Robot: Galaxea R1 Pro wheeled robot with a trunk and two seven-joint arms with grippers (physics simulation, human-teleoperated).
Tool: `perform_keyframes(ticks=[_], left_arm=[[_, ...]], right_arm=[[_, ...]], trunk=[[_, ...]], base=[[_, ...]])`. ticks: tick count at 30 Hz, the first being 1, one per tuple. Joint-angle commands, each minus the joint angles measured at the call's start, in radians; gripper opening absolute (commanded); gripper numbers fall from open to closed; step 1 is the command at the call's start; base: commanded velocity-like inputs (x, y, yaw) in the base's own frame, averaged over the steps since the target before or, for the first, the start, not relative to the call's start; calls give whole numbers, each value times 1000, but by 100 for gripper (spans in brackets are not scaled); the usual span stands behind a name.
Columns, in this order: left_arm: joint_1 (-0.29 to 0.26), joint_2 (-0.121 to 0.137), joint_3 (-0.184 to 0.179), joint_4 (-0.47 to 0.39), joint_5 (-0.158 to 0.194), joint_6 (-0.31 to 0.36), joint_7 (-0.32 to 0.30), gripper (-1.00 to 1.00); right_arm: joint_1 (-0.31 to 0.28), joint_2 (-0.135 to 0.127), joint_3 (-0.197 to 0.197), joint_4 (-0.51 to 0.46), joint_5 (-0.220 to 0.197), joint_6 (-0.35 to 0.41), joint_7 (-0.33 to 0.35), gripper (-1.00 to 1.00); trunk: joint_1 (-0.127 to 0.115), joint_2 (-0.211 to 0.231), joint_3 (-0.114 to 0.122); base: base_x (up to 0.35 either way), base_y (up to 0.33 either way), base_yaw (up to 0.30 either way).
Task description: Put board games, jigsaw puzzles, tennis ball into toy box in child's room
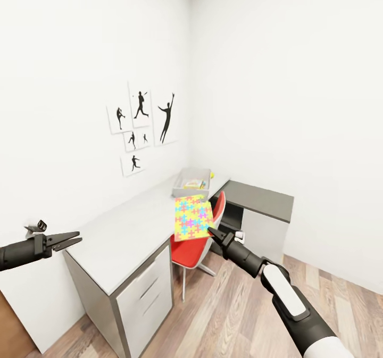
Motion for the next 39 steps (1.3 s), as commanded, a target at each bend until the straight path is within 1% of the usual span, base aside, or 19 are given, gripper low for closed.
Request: perform_keyframes(ticks=[1,10,17,23,26,30,39], left_arm=[[0,0,0,0,0,11,-4,100],[0,0,7,0,4,9,-7,100],[0,-7,6,0,3,8,-6,100],[1,-8,6,0,1,8,-5,100],[1,-8,6,1,1,8,-5,100],[1,-9,6,1,1,8,-5,100],[2,-9,6,1,1,8,-5,100]], right_arm=[[-1,-1,1,1,-5,2,1,-100],[-1,0,2,1,-5,2,1,-100],[-1,-1,2,1,-5,2,1,-100],[-1,0,3,8,-5,0,0,-100],[-1,0,4,9,-5,-17,-1,-100],[-1,0,4,10,-6,-45,0,-100],[-1,0,4,3,-7,-49,-1,-100]], trunk=[[0,-1,1],[0,-1,10],[0,-1,16],[0,-1,17],[0,-1,17],[0,-1,17],[0,-1,17]], base=[[0,0,-139],[12,0,-139],[180,-90,-126],[217,-154,-27],[122,-34,-3],[45,-10,-1],[5,-1,0]])
